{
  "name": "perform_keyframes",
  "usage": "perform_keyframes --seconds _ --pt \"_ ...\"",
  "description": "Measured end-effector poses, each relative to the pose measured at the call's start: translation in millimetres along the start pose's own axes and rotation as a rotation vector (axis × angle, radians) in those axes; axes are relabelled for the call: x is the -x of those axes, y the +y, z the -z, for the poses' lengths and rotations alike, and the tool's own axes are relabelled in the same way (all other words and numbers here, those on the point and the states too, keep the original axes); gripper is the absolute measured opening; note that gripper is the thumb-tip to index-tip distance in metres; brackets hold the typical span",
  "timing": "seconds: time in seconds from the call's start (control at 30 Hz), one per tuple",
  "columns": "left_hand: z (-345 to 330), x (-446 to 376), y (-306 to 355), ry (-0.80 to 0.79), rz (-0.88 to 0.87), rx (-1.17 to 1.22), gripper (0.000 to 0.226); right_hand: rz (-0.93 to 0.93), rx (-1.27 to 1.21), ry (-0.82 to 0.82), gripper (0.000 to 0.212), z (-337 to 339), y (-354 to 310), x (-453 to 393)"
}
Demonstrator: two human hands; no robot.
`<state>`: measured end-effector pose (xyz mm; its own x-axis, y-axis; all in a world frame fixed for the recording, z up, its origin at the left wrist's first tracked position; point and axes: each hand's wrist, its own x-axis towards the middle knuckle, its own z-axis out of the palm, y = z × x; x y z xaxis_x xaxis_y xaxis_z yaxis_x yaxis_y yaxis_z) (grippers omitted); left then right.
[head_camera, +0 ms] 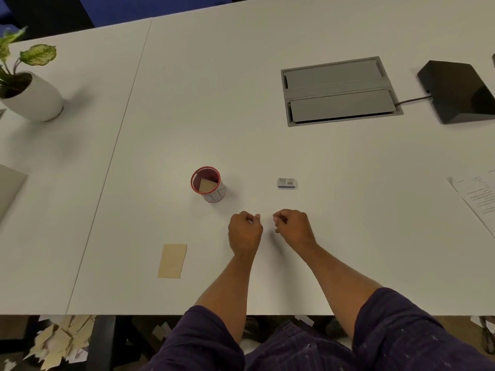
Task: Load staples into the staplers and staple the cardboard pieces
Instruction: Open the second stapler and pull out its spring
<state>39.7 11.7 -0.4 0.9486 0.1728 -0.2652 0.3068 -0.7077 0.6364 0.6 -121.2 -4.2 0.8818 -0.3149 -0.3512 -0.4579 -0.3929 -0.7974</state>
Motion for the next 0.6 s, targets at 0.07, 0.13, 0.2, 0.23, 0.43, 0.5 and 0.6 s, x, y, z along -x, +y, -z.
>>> perform_keyframes --seconds 0.07,0.13,0.2,0.23,0.43,0.5,0.6 --pt "4.5 -1.6 -6.5 0.007 0.052 -0.002 0.021 -0.013 0.027 -0.060 0.021 -8.5 -2.6 -1.1" --pt "6.5 -2.2 -13.0 0.004 0.085 0.006 0.020 -0.043 0.053 -0.100 0.028 -16.3 -6.2 -2.6" --pt "7.0 -2.3 -18.1 -0.012 0.097 0.016 0.024 -0.068 0.104 -0.128 0.029 -22.6 -8.5 -3.4" --pt "7.2 -2.4 -20.0 -0.028 0.109 0.014 0.027 -0.075 0.130 -0.138 0.028 -24.9 -9.5 -3.0" --pt "6.6 -7.5 -27.4 -0.123 0.181 -0.005 0.028 -0.103 0.168 -0.268 0.015 -30.2 -16.8 -2.8" --pt "5.9 -9.2 -27.3 -0.149 0.191 0.017 0.025 -0.098 0.194 -0.308 0.018 -30.2 -20.0 -3.6" --pt "5.0 -12.4 -25.1 -0.191 0.203 0.052 0.022 -0.099 0.215 -0.352 0.013 -31.2 -23.1 -6.2"
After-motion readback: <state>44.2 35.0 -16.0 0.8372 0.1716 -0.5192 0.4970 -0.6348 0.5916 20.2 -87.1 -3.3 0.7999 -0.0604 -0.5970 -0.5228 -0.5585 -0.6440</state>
